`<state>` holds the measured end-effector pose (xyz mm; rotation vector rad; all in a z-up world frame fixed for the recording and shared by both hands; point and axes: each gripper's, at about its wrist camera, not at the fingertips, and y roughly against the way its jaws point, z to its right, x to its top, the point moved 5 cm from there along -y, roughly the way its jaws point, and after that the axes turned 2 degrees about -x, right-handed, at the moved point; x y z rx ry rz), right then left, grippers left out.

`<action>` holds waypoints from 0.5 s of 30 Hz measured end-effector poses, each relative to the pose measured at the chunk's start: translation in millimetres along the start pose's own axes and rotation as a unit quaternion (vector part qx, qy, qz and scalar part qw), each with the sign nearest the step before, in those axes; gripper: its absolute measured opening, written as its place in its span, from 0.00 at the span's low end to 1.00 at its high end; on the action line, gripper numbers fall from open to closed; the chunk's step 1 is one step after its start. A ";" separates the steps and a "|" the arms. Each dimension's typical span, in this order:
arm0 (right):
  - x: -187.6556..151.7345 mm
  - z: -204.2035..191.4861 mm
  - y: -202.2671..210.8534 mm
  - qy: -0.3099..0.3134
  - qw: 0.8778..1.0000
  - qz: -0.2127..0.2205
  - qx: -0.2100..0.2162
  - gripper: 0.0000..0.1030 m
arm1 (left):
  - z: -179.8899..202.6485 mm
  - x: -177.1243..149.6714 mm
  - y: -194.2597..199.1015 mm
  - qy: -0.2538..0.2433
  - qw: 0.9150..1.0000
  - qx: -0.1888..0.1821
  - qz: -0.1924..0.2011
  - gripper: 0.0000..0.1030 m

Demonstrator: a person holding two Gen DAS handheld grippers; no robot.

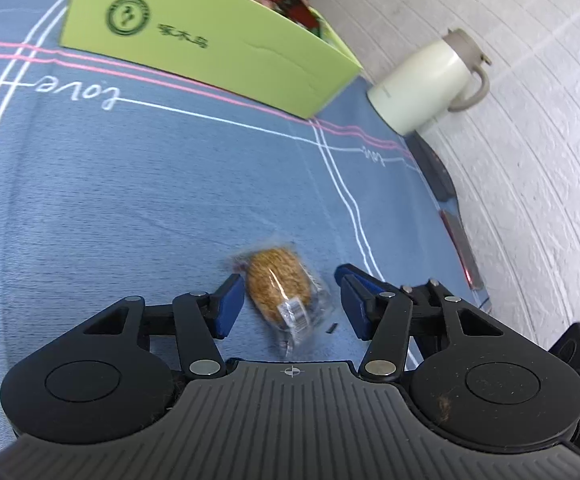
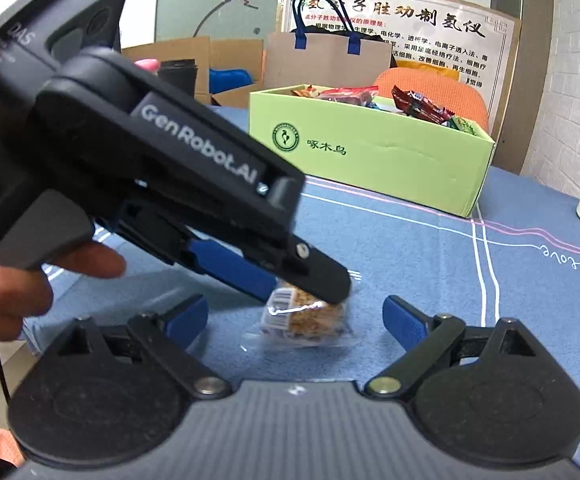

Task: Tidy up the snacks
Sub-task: 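Grasp the round biscuit in clear wrap with the left gripper, then drop the round biscuit into the green box with the left gripper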

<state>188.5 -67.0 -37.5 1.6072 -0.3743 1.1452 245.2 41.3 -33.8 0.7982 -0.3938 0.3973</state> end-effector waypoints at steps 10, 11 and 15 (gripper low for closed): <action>9.1 0.6 0.3 -0.021 1.000 -0.003 0.020 0.62 | 8.1 -3.7 1.5 -0.019 0.999 0.021 0.027 0.18; 15.9 2.2 1.7 -0.012 1.000 0.005 0.014 0.63 | 9.8 1.5 3.8 -0.015 0.999 0.014 0.036 0.18; 57.7 9.6 -4.2 0.019 0.999 0.042 -0.009 0.64 | 20.2 40.0 14.8 -0.018 0.997 -0.007 0.074 0.18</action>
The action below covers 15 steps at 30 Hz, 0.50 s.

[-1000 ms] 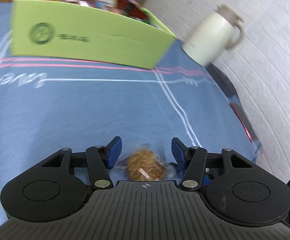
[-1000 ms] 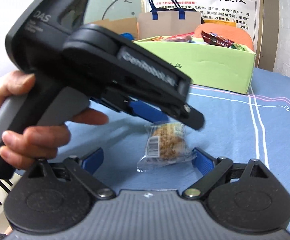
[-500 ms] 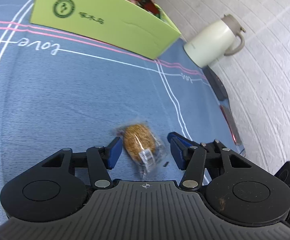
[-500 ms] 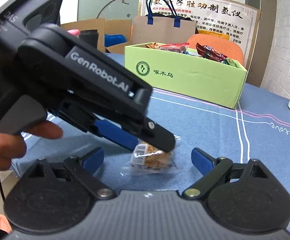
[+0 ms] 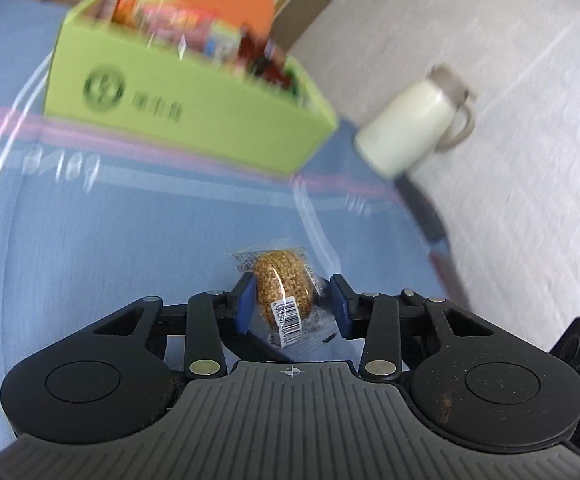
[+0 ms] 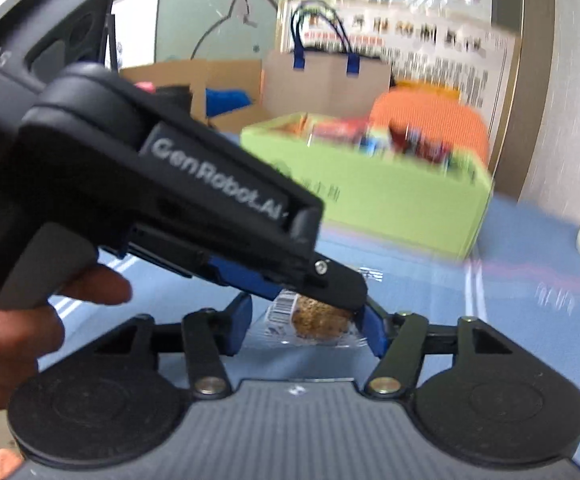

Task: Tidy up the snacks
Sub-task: 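Drop the round biscuit into the green box with the left gripper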

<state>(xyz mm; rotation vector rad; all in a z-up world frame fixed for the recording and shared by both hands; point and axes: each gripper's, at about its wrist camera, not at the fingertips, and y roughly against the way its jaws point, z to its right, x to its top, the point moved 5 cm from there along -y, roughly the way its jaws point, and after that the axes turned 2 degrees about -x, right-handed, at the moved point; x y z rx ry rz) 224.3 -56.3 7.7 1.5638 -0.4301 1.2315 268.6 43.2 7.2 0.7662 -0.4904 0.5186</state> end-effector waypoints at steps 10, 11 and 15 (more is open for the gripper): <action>133.5 29.7 -108.6 0.050 0.997 0.062 0.017 0.67 | -14.5 162.5 2.5 -0.036 0.993 0.045 0.100 0.18; 141.8 34.0 -126.4 0.045 0.997 0.054 0.026 0.67 | -20.9 177.2 -3.9 -0.035 0.993 0.057 0.100 0.18; 153.1 46.9 -191.2 0.029 0.998 0.005 0.052 0.67 | -59.5 217.0 -37.8 -0.022 0.992 0.092 0.086 0.19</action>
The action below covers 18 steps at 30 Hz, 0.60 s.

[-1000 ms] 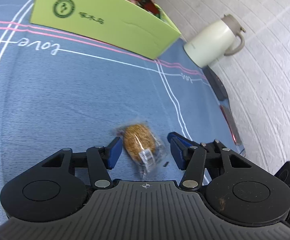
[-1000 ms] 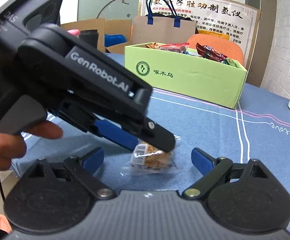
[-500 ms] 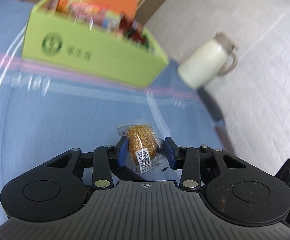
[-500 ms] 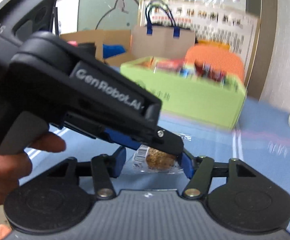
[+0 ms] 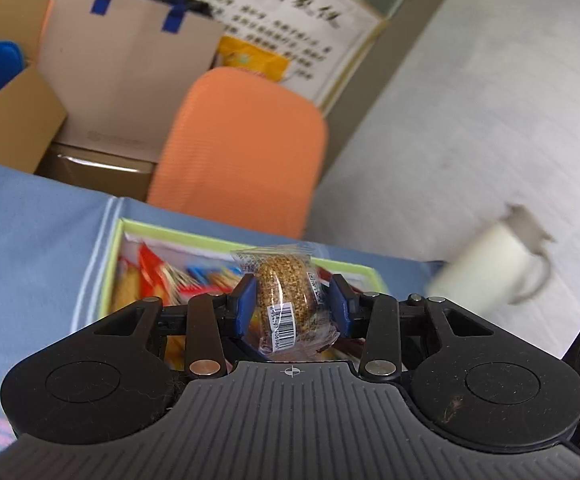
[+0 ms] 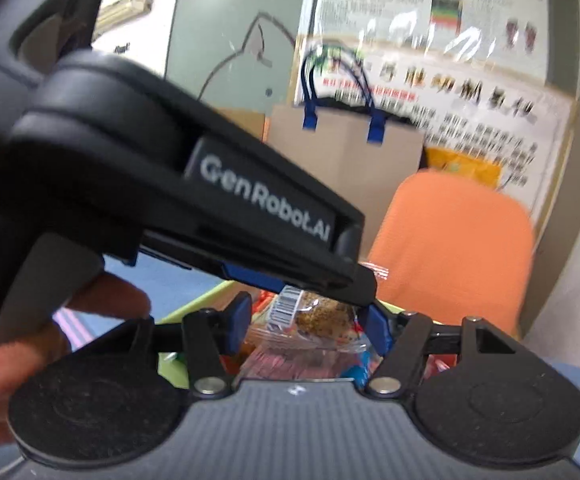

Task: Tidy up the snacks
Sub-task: 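Drop the round biscuit into the green box with the left gripper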

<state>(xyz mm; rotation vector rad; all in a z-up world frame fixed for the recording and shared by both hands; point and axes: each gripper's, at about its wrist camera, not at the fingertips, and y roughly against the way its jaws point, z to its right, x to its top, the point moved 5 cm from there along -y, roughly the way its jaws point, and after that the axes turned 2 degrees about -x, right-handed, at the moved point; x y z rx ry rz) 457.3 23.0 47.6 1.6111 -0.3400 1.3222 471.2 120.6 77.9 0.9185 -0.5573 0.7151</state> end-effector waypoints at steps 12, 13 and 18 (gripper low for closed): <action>-14.6 3.3 11.9 -0.008 1.000 0.013 -0.009 0.93 | -31.9 -3.4 -7.5 -0.003 1.000 0.014 0.026 0.63; -14.7 4.0 25.9 -0.015 0.999 0.025 -0.015 0.99 | -26.4 -2.8 5.1 -0.015 0.999 0.020 0.044 0.64; -36.8 4.7 82.8 -0.040 0.997 0.046 -0.045 0.99 | -2.9 -15.3 68.6 -0.049 0.992 0.036 0.107 0.76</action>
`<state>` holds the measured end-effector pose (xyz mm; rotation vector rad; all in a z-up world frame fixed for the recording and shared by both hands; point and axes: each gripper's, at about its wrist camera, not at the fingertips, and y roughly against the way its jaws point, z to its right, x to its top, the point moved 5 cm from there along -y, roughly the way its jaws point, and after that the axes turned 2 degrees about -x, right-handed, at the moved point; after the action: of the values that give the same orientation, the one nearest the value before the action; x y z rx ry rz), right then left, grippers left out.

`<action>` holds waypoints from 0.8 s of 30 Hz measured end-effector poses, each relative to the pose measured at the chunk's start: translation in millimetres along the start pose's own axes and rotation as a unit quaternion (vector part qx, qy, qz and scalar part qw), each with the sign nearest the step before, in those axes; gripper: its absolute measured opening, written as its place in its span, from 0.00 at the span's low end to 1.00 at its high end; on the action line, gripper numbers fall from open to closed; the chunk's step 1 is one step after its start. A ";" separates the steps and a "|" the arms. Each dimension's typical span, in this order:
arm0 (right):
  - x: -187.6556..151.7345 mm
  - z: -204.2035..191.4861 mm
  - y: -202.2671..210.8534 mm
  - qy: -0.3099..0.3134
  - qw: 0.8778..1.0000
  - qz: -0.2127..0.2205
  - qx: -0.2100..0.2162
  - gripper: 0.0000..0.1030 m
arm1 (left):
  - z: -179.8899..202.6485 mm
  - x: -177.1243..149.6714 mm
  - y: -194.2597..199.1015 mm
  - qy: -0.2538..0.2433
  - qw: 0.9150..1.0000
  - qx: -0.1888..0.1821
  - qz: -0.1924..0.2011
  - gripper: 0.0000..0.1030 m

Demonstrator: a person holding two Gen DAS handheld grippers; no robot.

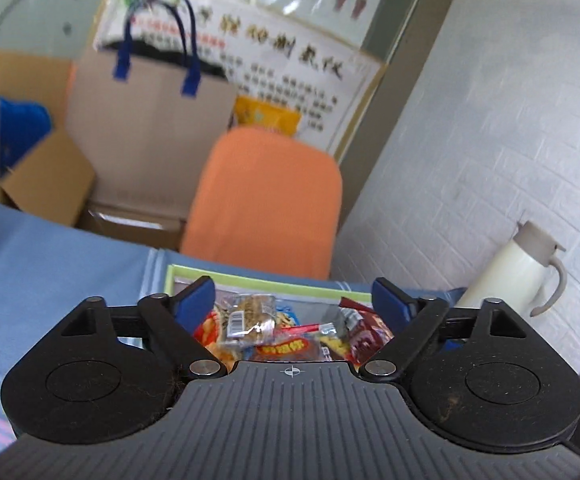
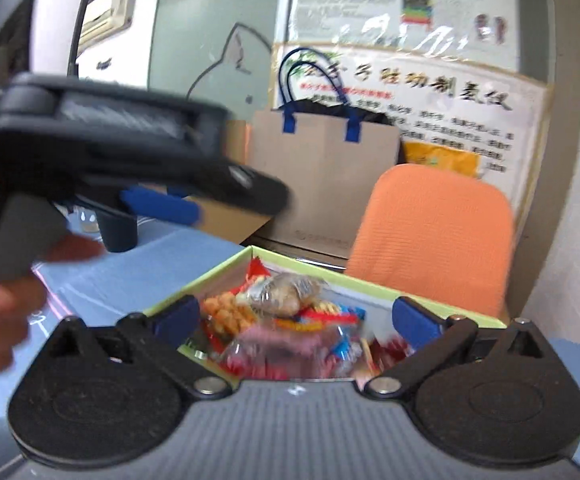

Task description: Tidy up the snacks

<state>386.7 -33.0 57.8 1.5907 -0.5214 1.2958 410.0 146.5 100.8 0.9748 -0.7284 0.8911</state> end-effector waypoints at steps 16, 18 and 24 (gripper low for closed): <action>-127.4 17.3 130.0 -0.211 0.965 -0.043 -0.148 0.99 | 48.4 -145.8 116.7 -0.020 0.994 0.096 -0.038 0.87; -131.8 17.3 142.7 -0.223 0.956 -0.051 -0.182 0.99 | 55.1 -160.4 123.2 -0.029 0.994 0.099 -0.046 0.86; -141.2 1.5 180.5 -0.216 0.953 -0.052 -0.206 0.99 | 79.4 -191.5 140.4 -0.061 0.992 0.090 -0.067 0.81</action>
<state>194.5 -145.6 4.0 1.5154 -0.9011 0.6932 189.2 56.7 23.9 1.2323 -0.6860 0.7937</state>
